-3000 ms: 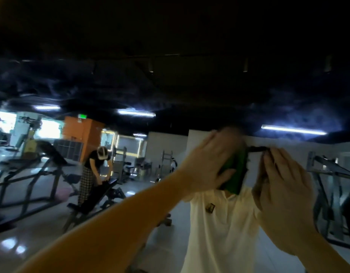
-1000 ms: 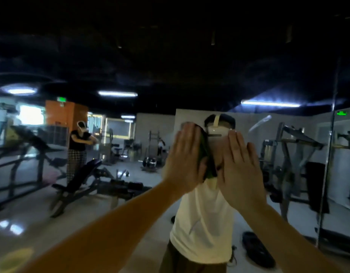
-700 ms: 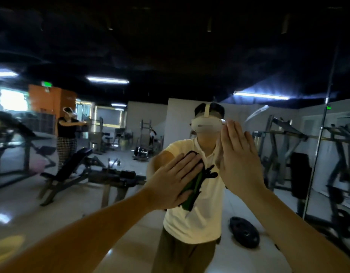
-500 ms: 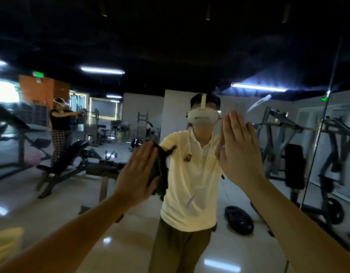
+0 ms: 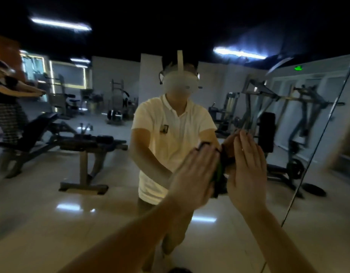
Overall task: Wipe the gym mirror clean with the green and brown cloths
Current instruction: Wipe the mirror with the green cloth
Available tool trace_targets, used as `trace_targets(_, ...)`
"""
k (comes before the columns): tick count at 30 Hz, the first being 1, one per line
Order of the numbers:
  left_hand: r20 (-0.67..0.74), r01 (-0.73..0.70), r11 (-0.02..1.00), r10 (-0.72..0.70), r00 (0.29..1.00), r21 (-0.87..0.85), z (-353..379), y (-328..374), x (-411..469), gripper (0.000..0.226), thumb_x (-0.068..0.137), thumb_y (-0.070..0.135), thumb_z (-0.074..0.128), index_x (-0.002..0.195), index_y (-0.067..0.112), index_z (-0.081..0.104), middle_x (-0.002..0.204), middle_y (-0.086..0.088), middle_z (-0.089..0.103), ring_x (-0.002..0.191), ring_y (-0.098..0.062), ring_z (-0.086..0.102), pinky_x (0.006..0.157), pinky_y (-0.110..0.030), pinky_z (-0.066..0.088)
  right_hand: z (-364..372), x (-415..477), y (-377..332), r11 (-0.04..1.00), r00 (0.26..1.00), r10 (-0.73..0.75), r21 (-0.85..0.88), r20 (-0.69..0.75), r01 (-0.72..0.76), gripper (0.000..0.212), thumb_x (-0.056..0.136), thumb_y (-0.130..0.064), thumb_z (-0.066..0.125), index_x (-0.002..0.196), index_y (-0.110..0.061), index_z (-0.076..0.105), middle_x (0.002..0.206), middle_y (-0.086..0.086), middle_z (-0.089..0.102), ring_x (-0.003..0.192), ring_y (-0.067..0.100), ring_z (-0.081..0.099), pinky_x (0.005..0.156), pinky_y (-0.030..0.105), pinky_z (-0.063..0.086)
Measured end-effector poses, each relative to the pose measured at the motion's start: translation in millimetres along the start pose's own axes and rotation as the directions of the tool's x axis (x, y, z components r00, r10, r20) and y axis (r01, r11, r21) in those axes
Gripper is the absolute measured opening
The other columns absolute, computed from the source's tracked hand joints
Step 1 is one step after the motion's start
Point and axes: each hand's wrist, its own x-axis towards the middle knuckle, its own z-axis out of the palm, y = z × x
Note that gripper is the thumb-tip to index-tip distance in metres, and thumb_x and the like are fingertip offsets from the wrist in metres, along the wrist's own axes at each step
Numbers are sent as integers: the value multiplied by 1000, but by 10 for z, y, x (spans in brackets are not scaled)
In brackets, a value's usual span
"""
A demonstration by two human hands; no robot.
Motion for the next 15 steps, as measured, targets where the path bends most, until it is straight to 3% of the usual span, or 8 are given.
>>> trace_targets(2,51,-133,988,129,990,78,108,117,-78,79,104,44,45,162,4,11,170,-20,9,158,-32,0,129,-46,-6,4,-117,5,1000,1000,14,-12,-1,-14,68,92,-15,33,159,-1,28,169,13,22,158,25,14,129,45,11)
trace_targets(3,11,-126,989,126,992,79,101,45,-134,77,104,43,48,161,5,12,169,-20,15,158,-32,6,129,-46,-4,-3,-194,17,1000,1000,18,-14,7,-18,69,91,-14,33,159,-1,29,169,13,22,158,26,15,129,49,14)
trace_targets(6,-91,95,995,-92,992,40,-53,-508,-406,82,98,38,59,158,4,13,162,-23,33,154,-33,14,128,-47,0,9,-439,65,1000,999,30,8,34,-30,71,88,-11,33,158,1,30,169,14,22,159,28,15,127,54,18)
trace_targets(8,-124,251,966,-242,962,56,-134,-989,-654,81,103,41,48,161,4,4,166,-27,19,157,-36,3,129,-50,0,78,-562,88,999,999,30,14,32,-30,71,87,-7,34,158,3,30,169,15,22,158,30,16,126,55,20)
trace_targets(10,-174,381,924,-378,909,-15,-216,-1239,-777,75,107,45,33,162,1,6,168,-27,9,158,-38,3,129,-51,5,159,-620,88,999,999,38,37,22,-39,72,86,-4,35,158,3,29,169,15,21,158,31,17,124,57,23)
trace_targets(13,-228,535,839,-542,809,-98,-178,-986,-625,74,107,44,28,161,-4,11,168,-29,9,158,-41,5,129,-53,8,206,-644,66,993,998,57,98,22,-59,70,89,-3,34,158,3,28,169,17,21,157,33,18,123,59,26)
trace_targets(15,-214,522,845,-534,818,-114,-50,-548,-470,75,105,42,35,160,-4,16,168,-28,10,157,-43,9,128,-56,9,182,-646,87,991,998,39,126,40,-43,69,89,-6,33,158,3,29,169,18,22,157,34,18,123,59,27)
